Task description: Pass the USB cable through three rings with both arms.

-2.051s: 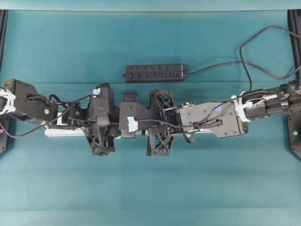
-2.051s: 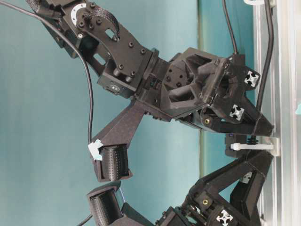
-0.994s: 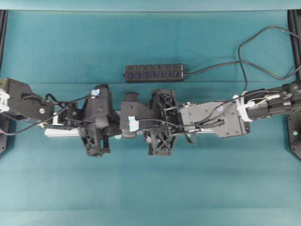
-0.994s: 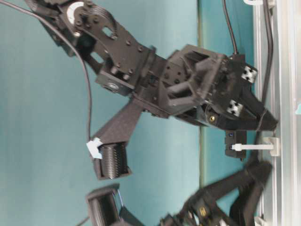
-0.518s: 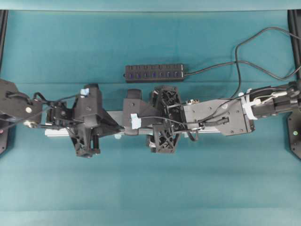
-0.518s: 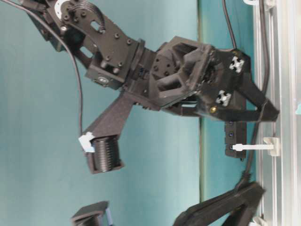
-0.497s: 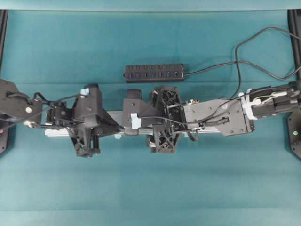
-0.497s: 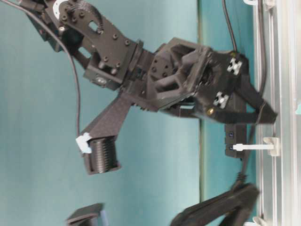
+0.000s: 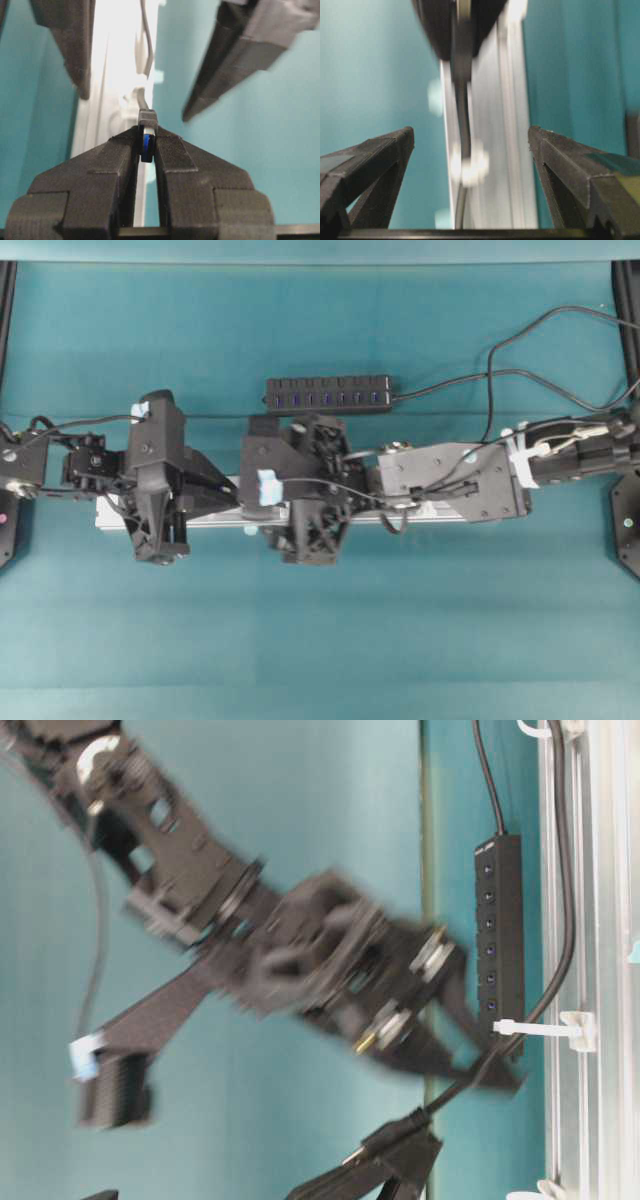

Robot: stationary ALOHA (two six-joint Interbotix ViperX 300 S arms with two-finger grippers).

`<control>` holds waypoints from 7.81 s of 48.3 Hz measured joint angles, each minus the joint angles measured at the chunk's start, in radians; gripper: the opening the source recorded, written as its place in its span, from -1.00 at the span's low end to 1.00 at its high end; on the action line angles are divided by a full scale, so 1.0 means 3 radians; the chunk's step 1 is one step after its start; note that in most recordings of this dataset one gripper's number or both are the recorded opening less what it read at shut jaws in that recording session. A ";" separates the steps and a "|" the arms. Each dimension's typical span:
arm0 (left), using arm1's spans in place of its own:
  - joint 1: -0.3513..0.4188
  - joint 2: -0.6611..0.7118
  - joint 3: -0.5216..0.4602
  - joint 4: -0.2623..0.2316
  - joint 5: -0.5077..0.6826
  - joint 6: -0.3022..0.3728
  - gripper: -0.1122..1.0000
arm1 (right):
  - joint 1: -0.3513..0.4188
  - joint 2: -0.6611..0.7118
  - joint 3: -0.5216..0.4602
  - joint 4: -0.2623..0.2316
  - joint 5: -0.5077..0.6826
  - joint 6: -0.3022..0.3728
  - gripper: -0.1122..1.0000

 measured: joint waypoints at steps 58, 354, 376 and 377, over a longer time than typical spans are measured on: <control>0.0005 -0.0378 0.0118 0.0000 0.0205 -0.0031 -0.57 | 0.0015 0.0066 -0.0251 -0.0005 0.0046 -0.0061 -0.94; 0.0358 0.0271 0.1089 0.0000 -0.1483 0.0286 -0.23 | -0.0051 0.1176 -0.1508 0.0072 0.1421 -0.0926 -0.95; 0.0322 0.0562 0.0910 0.0000 -0.1493 0.0159 -0.23 | -0.0061 0.1161 -0.1478 0.0072 0.1437 -0.0920 -0.95; 0.0322 0.0552 0.0920 0.0000 -0.1493 0.0148 -0.23 | -0.0061 0.1161 -0.1478 0.0066 0.1437 -0.0926 -0.95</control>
